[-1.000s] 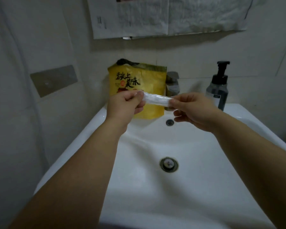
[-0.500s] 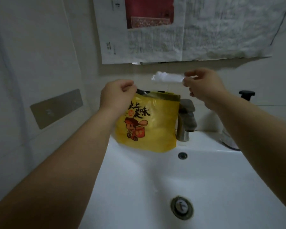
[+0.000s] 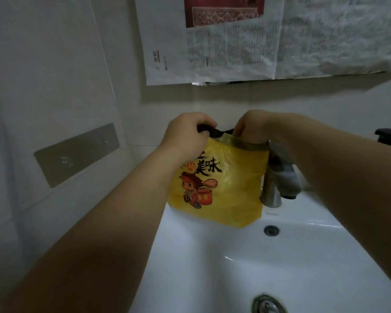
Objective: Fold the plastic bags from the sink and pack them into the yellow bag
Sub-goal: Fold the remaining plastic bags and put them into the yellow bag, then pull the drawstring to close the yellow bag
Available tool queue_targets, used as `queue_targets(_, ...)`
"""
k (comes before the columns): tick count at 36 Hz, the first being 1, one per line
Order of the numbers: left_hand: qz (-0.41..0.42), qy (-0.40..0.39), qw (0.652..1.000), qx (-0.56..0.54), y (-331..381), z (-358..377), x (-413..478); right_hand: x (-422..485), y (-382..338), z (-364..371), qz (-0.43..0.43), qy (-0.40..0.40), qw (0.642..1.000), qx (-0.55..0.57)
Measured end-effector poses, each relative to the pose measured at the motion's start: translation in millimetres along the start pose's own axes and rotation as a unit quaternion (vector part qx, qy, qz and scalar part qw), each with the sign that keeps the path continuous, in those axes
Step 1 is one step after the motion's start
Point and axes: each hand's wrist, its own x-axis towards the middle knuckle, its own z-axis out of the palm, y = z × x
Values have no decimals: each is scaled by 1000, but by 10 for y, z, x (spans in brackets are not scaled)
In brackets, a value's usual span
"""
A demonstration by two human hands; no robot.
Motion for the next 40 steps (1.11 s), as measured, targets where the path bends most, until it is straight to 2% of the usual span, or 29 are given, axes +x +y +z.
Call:
queue_targets(3, 2, 16, 1000, -22, -25, -26, 8, 48, -18, 70, 17, -44, 996, -74)
queue_targets(6, -9, 29, 999, -32, -49, -34, 5, 53, -2, 75, 27, -42, 996, -74)
queue_targets(9, -27, 42, 998, -35, -88, -31, 1, 40, 61, -3, 18, 46, 998, 38)
queue_targets(11, -38, 43, 998, -24, -111, -25, -1, 17, 114, -62, 15, 127, 982, 138)
queue_targets(13, -59, 38, 998, -2, -131, -20, 6, -4, 148, -86, 24, 155, 973, 171)
queue_targets(18, -146, -1, 988, 49, -144, -48, -22, -54, 102, 25, 81, 64, 990, 95)
queue_targets(22, -114, 41, 993, 5, -146, -102, -73, -88, 66, 67, 78, 40, 993, 83)
queue_targets(25, -93, 59, 993, -36, -111, -158, -125, -120, 47, 64, 78, 64, 991, 92)
queue_targets(27, -84, 76, 992, -48, -87, -207, -173, -167, 41, 52, 72, 52, 988, 128)
queue_targets(31, -81, 89, 991, -60, -45, -303, -313, -405, -62, -8, 49, -23, 973, 225)
queue_targets(40, -79, 10, 992, -100, 99, -328, -929, -1079, -103, 210, 60, 16, 946, 318)
